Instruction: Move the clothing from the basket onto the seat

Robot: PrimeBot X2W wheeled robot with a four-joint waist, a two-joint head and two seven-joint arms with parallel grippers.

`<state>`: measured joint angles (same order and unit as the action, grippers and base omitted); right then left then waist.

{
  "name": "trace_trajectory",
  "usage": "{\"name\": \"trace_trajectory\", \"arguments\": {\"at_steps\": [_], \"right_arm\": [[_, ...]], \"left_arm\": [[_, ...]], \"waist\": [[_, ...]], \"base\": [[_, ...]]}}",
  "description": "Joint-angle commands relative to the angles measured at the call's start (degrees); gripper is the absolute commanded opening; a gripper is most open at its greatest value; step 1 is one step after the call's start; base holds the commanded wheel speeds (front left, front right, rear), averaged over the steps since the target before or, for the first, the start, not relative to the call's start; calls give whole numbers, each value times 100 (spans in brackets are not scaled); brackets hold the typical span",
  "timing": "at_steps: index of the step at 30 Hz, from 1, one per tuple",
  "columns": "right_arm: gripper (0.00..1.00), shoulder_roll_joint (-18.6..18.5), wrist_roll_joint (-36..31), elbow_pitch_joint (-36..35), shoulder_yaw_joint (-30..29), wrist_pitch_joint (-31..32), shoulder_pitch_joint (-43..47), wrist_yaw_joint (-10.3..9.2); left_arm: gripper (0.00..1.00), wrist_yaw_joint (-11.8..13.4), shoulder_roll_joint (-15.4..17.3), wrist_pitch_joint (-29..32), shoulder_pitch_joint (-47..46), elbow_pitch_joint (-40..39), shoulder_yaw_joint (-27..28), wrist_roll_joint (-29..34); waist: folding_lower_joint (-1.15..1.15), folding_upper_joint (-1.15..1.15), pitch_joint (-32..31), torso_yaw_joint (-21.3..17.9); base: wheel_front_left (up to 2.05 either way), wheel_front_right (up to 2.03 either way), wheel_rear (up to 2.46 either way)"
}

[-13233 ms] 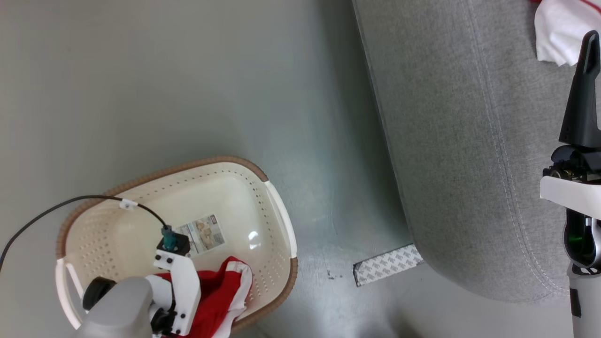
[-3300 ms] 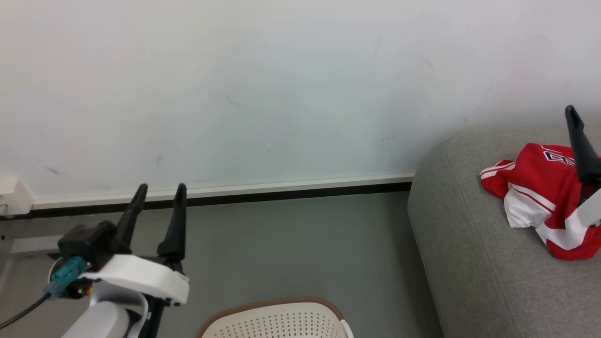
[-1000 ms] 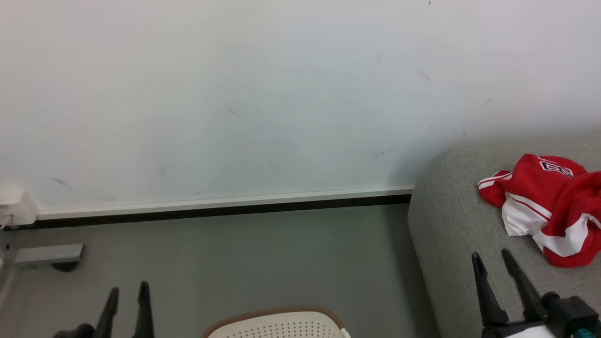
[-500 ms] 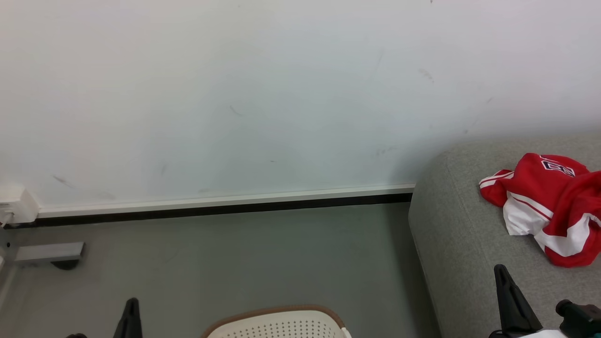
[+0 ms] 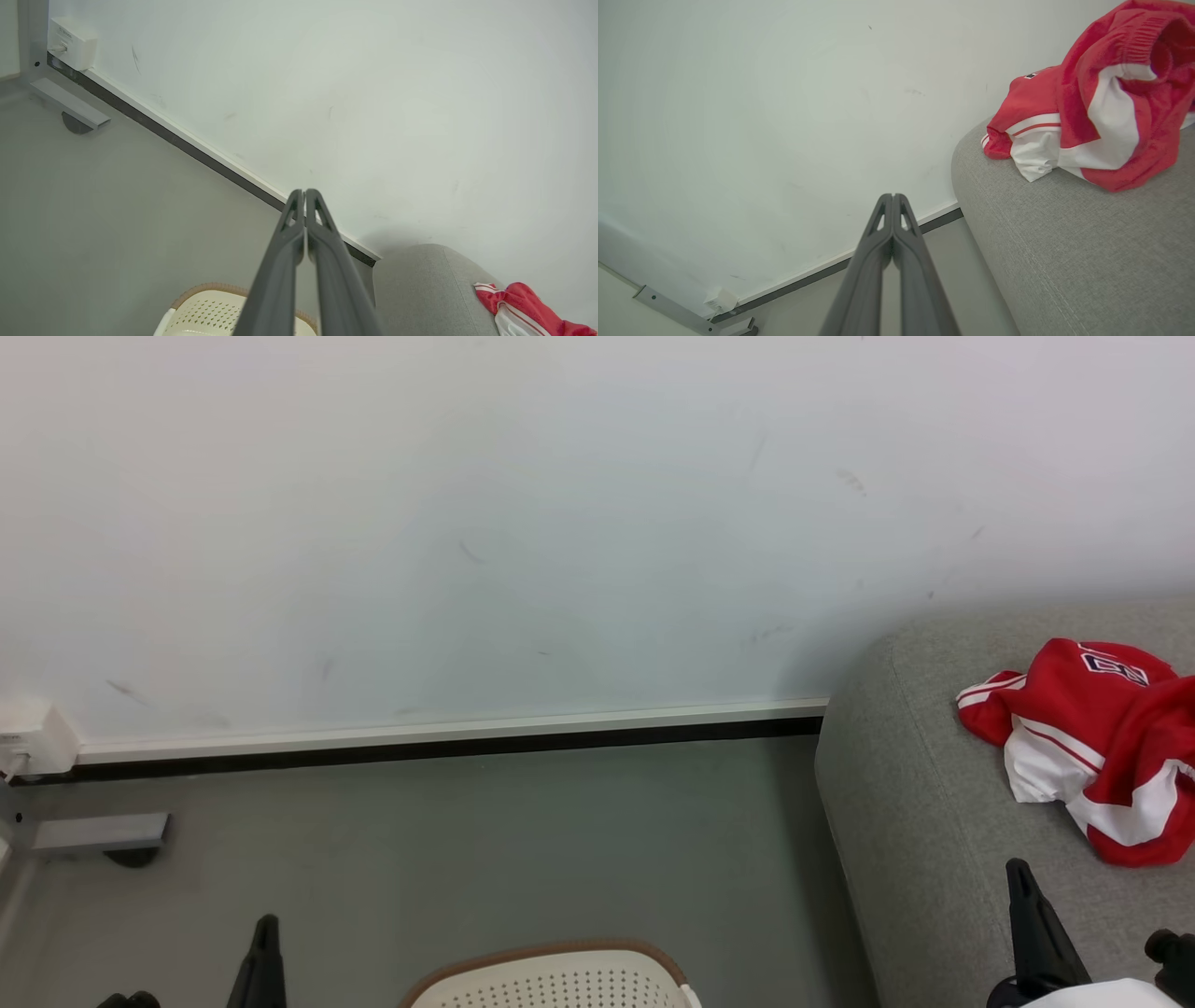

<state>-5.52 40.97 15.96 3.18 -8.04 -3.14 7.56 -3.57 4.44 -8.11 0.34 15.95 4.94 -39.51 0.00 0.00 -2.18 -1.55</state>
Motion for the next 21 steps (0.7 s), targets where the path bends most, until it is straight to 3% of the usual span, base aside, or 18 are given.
{"name": "trace_trajectory", "arguments": {"at_steps": [1, 21], "right_arm": [[0, -13, 217, -107, -70, 59, -149, -3], [0, 69, 1622, -139, -332, 458, -218, -5]], "left_arm": [[0, -33, 16, 46, -148, -103, 33, -231], [0, -138, -33, 457, -309, -136, 74, -1673]], "waist": [[0, 0, 3, 2], [0, 0, 51, 34]], "base": [[0, 0, 0], [0, 0, 0]]}}
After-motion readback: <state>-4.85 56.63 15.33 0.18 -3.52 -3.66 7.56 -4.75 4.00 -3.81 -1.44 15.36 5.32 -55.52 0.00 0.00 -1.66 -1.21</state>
